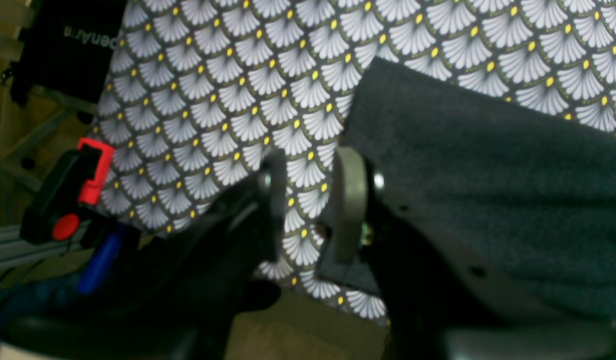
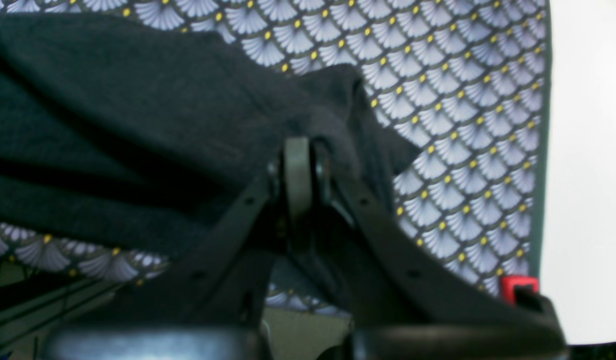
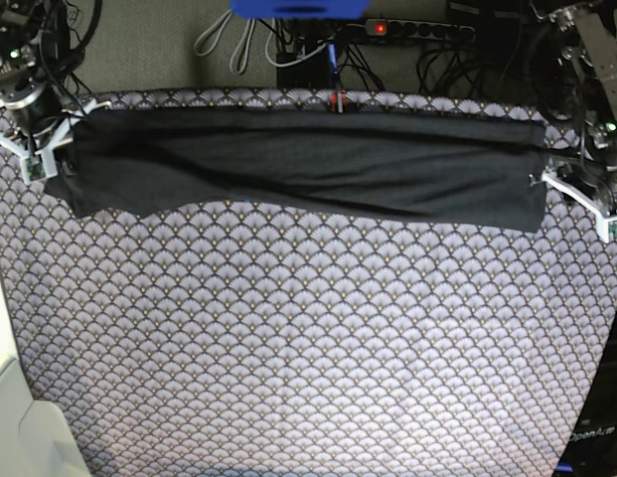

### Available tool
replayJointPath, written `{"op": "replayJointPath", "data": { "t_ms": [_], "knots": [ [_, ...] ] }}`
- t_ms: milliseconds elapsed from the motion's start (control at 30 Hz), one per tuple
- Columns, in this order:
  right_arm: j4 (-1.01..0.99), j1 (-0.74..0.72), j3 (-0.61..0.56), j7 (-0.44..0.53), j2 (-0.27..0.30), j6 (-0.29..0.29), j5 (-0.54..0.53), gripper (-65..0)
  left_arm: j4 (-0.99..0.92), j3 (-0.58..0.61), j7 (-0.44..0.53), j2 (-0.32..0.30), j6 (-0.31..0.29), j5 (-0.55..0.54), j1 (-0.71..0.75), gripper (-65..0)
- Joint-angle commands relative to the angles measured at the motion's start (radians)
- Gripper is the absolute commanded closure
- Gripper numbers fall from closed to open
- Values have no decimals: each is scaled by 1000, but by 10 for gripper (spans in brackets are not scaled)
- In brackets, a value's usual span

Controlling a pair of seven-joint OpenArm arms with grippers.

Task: Fold the T-shirt properly
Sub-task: 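Grasp the folded strip's end with the left gripper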

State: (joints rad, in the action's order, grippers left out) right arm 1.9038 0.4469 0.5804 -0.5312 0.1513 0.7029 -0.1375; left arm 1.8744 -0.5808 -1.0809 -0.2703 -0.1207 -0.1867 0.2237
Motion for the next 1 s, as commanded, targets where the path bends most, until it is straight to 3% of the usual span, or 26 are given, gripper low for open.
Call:
{"op": "replayJointPath", "data": {
  "t_ms": [0, 433, 600, 833, 967],
  "knots": [
    [13, 0, 8, 24, 12, -5, -11, 0, 20, -6, 15, -16, 2, 3, -5, -162],
    [-69, 11, 3, 24, 14, -5, -11, -2, 20, -8, 14, -16, 2, 3, -5, -162],
    [-69, 13, 3, 24, 12, -5, -11, -84, 20, -8, 6, -16, 2, 3, -5, -170],
    [-71, 13, 2, -22, 18, -5, -11, -260, 20, -8, 9, -16, 2, -3, 0, -394],
    [-69, 10, 8, -56, 35, -5, -11, -341, 20, -8, 15, -16, 2, -4, 10, -427]
  ]
}}
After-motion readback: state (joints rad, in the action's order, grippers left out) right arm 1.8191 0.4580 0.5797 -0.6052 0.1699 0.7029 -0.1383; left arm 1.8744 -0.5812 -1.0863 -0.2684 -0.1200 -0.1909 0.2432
